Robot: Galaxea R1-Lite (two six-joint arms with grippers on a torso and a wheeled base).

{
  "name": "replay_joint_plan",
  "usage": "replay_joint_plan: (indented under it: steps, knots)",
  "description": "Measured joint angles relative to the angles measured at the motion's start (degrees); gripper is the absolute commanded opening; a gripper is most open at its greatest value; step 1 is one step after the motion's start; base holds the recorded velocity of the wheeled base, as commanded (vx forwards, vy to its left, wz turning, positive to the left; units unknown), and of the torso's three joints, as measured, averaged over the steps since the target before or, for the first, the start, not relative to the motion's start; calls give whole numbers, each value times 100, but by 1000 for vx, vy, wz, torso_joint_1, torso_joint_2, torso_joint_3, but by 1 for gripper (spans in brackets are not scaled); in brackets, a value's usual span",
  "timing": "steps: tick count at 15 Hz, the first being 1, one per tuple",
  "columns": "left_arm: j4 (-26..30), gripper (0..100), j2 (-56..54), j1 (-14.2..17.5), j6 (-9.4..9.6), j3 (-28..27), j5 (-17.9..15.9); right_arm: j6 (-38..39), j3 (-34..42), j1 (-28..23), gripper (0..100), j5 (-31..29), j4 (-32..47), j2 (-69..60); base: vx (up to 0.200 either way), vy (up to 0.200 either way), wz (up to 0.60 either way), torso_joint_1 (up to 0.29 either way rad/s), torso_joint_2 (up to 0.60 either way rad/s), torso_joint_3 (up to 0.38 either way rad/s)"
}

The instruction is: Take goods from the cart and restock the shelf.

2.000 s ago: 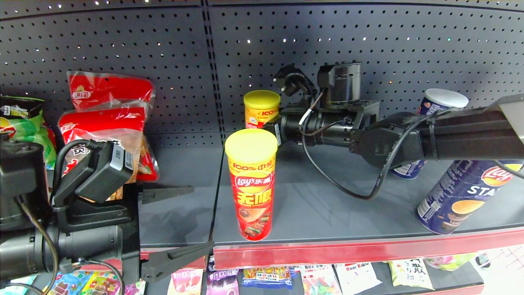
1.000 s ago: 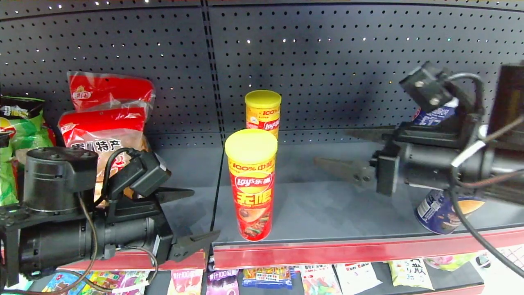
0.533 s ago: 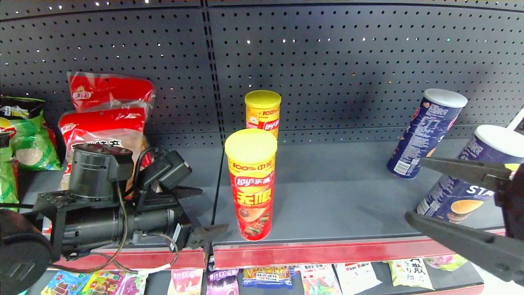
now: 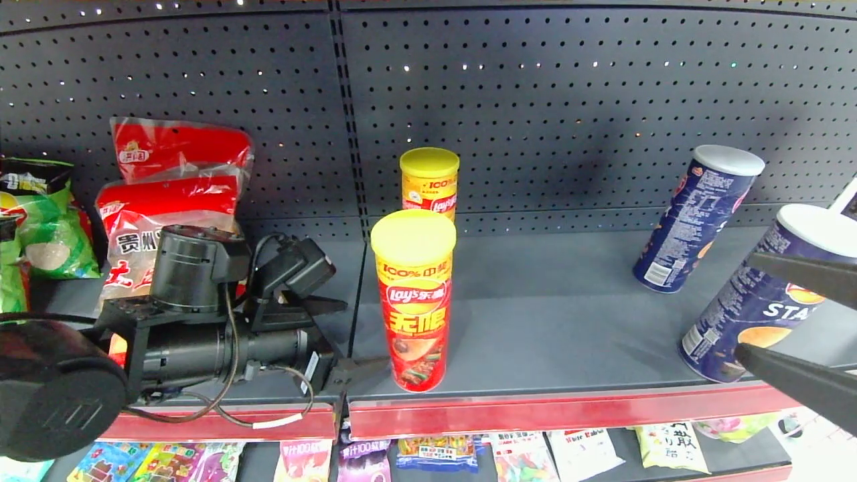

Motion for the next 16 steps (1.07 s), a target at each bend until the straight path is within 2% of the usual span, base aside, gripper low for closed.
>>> replay_joint_plan:
  steps: [16]
  knots:
    - [-11, 100, 145, -15, 0, -152, -9, 6, 15, -5, 100, -6, 4, -17, 0, 0, 0, 0, 0, 0]
